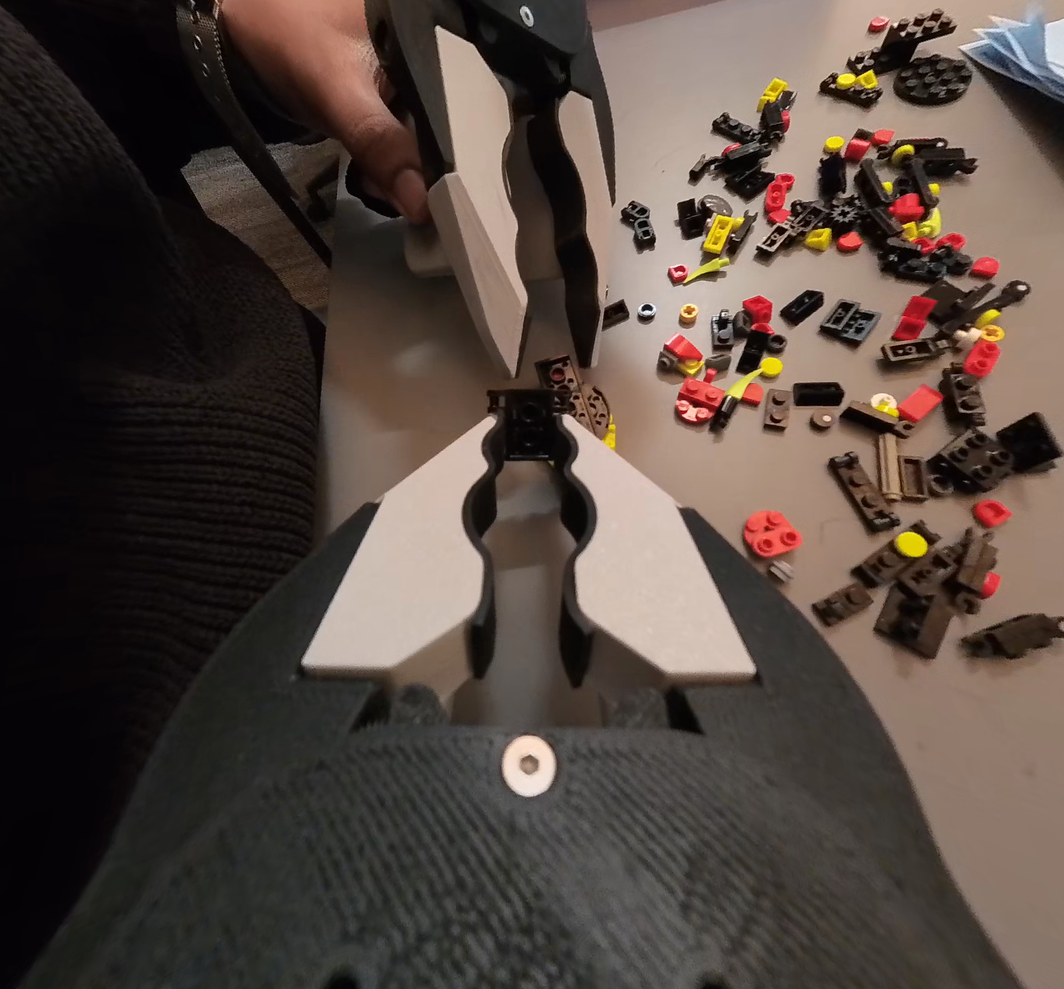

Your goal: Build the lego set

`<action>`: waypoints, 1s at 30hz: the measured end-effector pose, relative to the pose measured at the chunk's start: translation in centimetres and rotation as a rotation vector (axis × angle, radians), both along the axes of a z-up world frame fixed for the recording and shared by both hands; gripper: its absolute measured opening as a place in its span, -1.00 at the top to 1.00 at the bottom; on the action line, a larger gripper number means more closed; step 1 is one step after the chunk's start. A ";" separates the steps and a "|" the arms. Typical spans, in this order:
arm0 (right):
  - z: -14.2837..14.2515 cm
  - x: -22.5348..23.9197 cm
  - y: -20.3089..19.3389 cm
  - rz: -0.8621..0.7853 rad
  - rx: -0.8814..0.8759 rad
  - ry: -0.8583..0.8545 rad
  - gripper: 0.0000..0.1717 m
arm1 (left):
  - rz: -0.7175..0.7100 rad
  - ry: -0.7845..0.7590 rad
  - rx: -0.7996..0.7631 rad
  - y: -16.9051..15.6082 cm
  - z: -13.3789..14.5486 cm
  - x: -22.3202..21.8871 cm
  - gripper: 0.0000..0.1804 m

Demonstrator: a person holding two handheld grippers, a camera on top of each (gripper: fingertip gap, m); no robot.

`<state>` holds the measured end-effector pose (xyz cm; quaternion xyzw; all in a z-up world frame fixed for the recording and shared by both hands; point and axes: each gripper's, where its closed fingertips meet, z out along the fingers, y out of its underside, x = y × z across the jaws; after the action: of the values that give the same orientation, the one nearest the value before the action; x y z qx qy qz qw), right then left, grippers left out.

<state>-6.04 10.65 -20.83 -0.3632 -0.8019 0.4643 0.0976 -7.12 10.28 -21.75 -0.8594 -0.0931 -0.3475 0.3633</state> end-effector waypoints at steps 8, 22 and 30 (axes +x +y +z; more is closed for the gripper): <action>-0.1 0.0 0.1 -0.001 0.006 -0.002 0.83 | 0.003 -0.008 0.001 0.0 0.0 -0.1 0.63; 0.0 0.0 0.1 0.000 0.007 0.004 0.83 | 0.004 -0.010 -0.004 0.0 0.0 -0.1 0.62; 0.0 0.0 0.1 0.000 0.006 0.006 0.83 | 0.006 -0.012 -0.008 0.0 -0.1 -0.1 0.62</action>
<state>-6.03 10.73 -20.80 -0.3613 -0.8030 0.4630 0.1011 -7.24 10.28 -21.89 -0.8585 -0.0989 -0.3511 0.3604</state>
